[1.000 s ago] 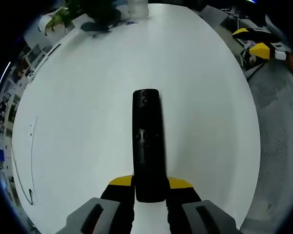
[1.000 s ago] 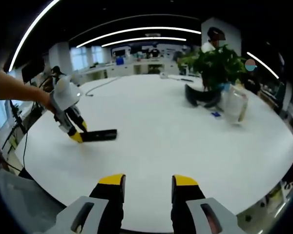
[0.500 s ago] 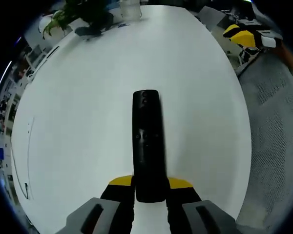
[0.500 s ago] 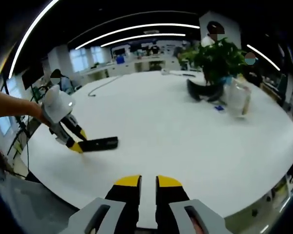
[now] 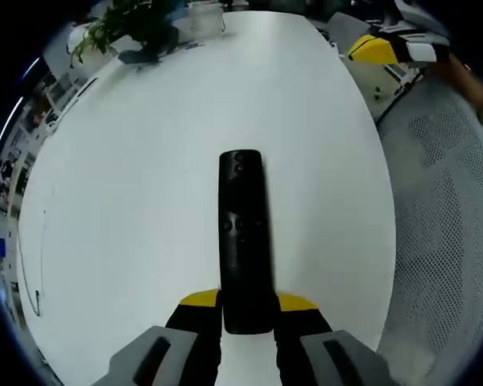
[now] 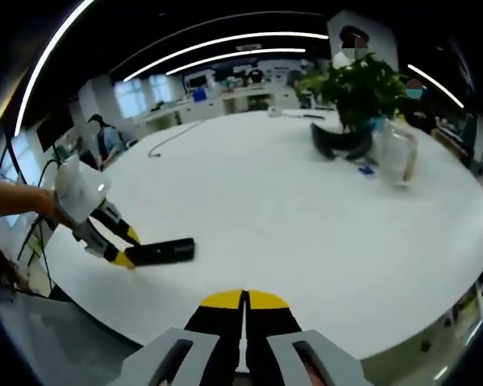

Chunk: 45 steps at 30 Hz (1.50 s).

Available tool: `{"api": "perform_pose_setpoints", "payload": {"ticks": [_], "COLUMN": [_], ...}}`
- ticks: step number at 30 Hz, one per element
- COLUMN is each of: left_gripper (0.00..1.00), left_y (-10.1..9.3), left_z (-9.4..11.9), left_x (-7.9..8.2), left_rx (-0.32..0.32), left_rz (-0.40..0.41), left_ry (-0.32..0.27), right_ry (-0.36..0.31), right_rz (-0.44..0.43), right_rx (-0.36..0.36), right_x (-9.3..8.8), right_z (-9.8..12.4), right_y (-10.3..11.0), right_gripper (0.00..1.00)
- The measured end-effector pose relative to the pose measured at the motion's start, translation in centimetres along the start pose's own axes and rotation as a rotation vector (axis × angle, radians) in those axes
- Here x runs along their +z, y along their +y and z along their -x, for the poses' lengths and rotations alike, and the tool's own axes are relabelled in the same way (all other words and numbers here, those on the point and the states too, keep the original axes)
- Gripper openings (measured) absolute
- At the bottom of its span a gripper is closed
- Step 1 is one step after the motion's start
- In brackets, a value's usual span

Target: Press the specified remote control buttons in sequence, fully releasing each button before pressing the next.

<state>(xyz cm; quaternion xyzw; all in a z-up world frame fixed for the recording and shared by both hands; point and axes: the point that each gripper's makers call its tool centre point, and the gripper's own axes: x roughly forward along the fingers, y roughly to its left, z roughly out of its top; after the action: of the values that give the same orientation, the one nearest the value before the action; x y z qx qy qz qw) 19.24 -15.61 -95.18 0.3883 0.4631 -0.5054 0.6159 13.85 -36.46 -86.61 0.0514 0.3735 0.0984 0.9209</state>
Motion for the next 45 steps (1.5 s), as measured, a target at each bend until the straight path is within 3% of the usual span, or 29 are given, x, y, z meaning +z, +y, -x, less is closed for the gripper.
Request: {"api": "perform_pose_setpoints", "payload": {"ticks": [12,31,40,42,45], "left_gripper": [0.23,0.23,0.23,0.23,0.23], "left_y": [-3.1,-6.9,-8.5,-8.9,-9.2], "left_z": [0.2,0.3,0.4,0.5,0.5], "left_x": [-0.2,-0.4,-0.5,-0.5,-0.4], "left_rx": [0.008,0.012,0.012,0.013,0.016], "left_rz": [0.033,0.045,0.063,0.064,0.073], "left_ry": [-0.045,-0.092,-0.133,-0.144,-0.156], "right_ry": [-0.017,0.036,0.041,0.064,0.155], "right_rz": [-0.024,0.018,-0.006,0.01,0.015], "right_rx": [0.002,0.015,0.08,0.106,0.163], "right_x": [0.1,-0.8,-0.5,-0.7,-1.4], "right_z": [0.2,0.1,0.1,-0.2,-0.7], "right_y": [-0.1,0.6,2.0,2.5,3.6], "right_gripper": [0.0,0.0,0.0,0.0,0.0]}}
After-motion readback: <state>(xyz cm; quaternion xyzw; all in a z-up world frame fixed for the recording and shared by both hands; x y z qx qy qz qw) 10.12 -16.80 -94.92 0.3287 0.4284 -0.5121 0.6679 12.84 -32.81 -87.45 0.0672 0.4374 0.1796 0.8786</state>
